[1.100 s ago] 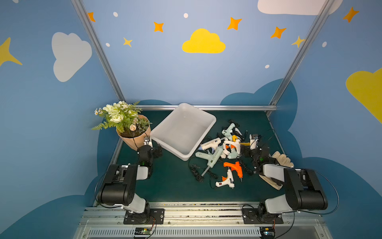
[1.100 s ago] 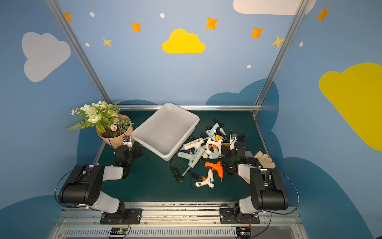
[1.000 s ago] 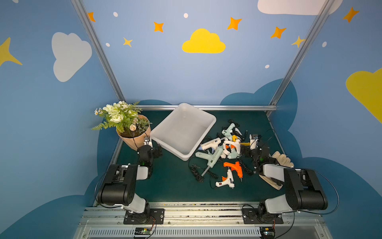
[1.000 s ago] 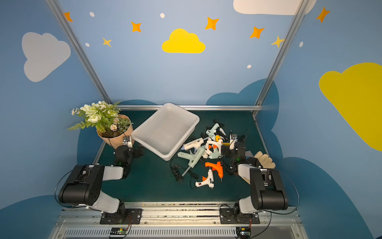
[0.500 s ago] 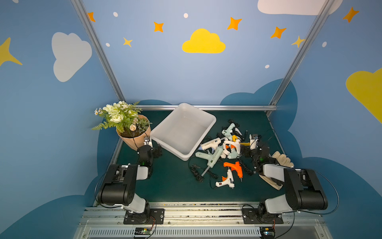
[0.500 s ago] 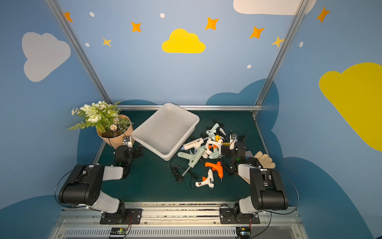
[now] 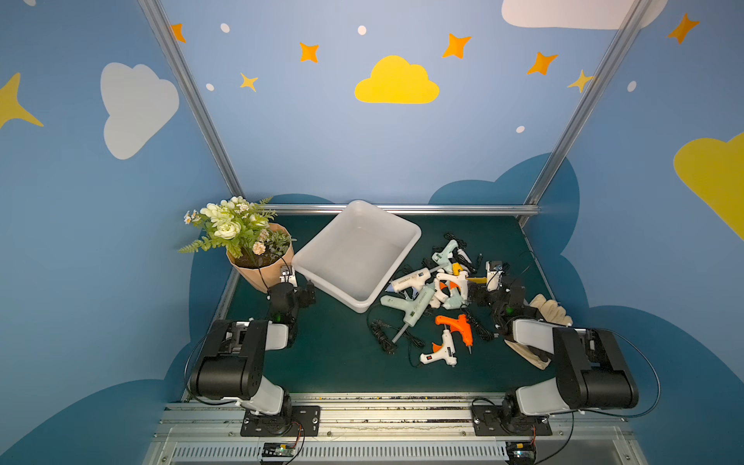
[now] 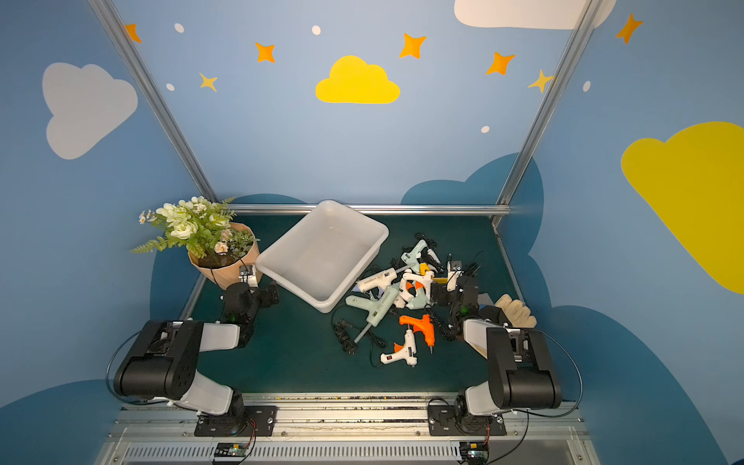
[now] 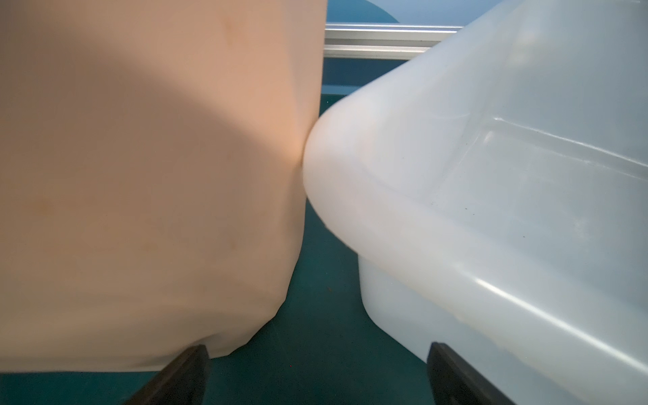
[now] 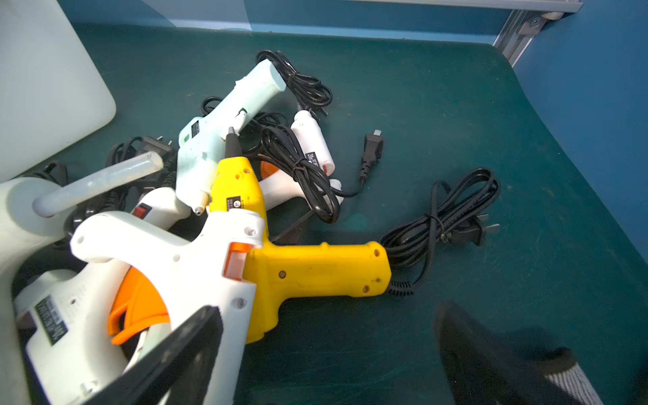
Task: Put the hot melt glue gun into the storage box
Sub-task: Pick up the hot melt adhesive gun from the center of the board.
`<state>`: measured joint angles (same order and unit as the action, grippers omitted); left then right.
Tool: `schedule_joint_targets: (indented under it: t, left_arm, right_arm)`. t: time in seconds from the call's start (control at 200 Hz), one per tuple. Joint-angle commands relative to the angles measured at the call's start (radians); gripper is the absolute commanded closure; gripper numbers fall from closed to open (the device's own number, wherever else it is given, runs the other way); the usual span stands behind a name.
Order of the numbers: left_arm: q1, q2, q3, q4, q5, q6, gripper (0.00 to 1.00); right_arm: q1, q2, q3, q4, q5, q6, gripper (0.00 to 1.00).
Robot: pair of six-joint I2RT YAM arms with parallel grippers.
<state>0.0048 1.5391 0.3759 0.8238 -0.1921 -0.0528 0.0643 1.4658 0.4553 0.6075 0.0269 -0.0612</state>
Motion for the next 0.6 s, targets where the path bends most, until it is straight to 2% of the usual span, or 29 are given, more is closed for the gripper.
schedule_joint_targets:
  t: [0.0,0.215,0.416,0.596]
  left_arm:
    - [0.013,-0.013,-0.005,0.031,0.041,-0.010,0.00]
    - [0.020,-0.099,-0.018,-0.020,0.051,-0.014,0.00]
    - [0.020,-0.216,-0.034,-0.100,0.034,-0.002,0.00]
    - [-0.006,-0.288,-0.015,-0.200,0.036,0.028,0.00]
  right_arm:
    - [-0.004,0.007,0.015,-0.013,-0.012,0.000,0.02]
    - [0.006,-0.069,0.035,-0.105,0.031,-0.001,0.02]
    - [0.014,-0.174,0.106,-0.346,0.184,0.072,0.02]
    - [0.024,-0.256,0.135,-0.489,0.239,0.136,0.02]
